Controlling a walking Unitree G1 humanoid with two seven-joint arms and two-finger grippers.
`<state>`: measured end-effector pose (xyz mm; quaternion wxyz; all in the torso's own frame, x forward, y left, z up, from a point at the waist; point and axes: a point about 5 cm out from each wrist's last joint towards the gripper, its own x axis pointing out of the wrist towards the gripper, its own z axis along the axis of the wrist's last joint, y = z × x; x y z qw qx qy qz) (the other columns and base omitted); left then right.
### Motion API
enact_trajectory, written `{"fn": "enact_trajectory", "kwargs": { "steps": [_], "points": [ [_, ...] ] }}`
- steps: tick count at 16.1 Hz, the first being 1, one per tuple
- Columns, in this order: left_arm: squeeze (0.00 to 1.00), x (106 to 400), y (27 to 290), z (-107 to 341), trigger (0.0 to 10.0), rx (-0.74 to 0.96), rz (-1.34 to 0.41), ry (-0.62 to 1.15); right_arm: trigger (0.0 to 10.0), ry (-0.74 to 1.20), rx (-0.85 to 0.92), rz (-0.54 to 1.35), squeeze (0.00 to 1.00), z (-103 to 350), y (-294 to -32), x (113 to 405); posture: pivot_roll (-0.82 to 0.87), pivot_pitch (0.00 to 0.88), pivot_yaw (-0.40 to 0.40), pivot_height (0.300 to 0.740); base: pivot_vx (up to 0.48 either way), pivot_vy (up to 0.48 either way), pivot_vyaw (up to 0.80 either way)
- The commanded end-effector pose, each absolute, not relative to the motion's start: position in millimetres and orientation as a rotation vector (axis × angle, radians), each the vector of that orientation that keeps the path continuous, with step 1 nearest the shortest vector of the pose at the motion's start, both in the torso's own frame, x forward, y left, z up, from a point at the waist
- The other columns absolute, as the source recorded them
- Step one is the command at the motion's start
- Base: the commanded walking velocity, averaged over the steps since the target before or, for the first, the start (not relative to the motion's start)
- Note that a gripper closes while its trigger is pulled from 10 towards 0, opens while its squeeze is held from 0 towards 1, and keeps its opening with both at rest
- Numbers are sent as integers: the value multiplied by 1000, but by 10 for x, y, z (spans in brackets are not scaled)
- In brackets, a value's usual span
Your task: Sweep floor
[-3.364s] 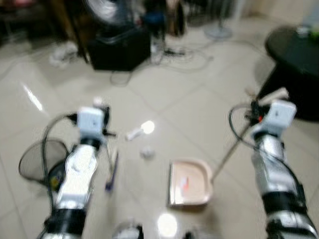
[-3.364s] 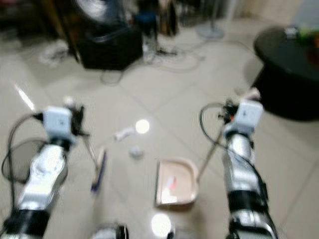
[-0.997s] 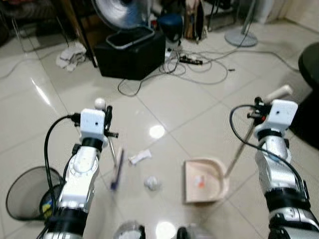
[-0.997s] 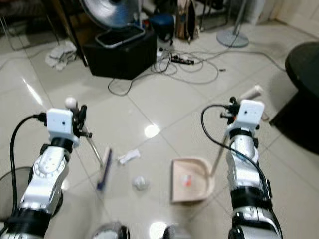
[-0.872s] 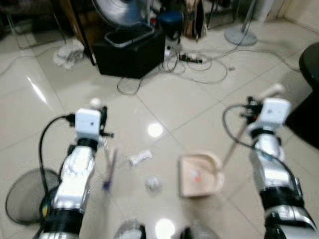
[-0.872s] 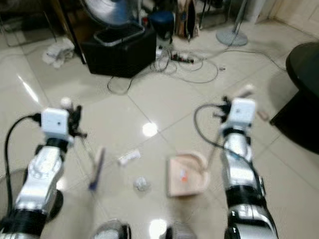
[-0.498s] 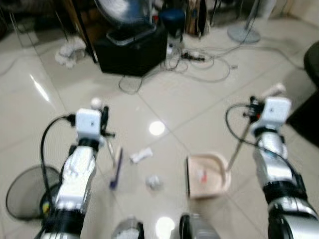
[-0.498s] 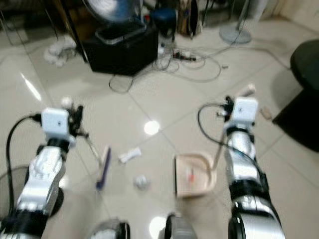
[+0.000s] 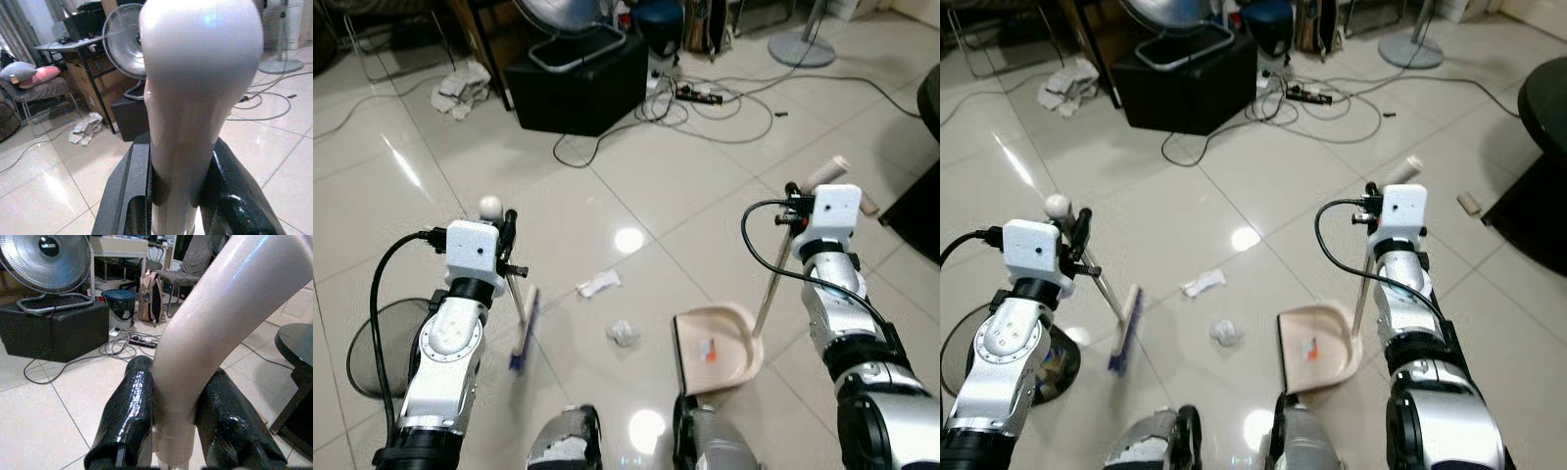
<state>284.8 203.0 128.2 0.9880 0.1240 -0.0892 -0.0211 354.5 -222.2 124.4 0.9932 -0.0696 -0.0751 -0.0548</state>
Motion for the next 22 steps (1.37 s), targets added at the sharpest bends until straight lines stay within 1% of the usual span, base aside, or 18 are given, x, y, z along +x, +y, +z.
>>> {"fn": "enact_trajectory", "kwargs": {
  "steps": [1, 7, 11, 16, 22],
  "points": [
    [0, 2820, 2056, 1370, 10000, 273, -48, -210, 10000, -221, -153, -93, 0, 1370, -2196, 3582, 78, 316, 39, 740, 0, 0, 0],
    [0, 2839, 2038, 1443, 10000, 281, -67, -222, 10000, -283, -180, -75, 0, 1473, -2122, 3633, 91, 359, 45, 740, 0, 0, 0],
    [0, 2867, 2015, 1527, 10000, 273, -74, -242, 10000, -323, -161, -109, 0, 1569, -2151, 3667, 120, 400, 52, 740, 0, 0, 0],
    [0, 2859, 1979, 1579, 10000, 239, -54, -278, 10000, -339, -107, -158, 0, 1621, -2155, 3696, 127, 407, 44, 740, 0, 0, 0],
    [0, 2932, 1826, 1635, 10000, 167, -59, -313, 10000, -322, -95, -119, 0, 1621, -1949, 3756, 153, 386, 35, 740, 0, 0, 0]
  ]
}}
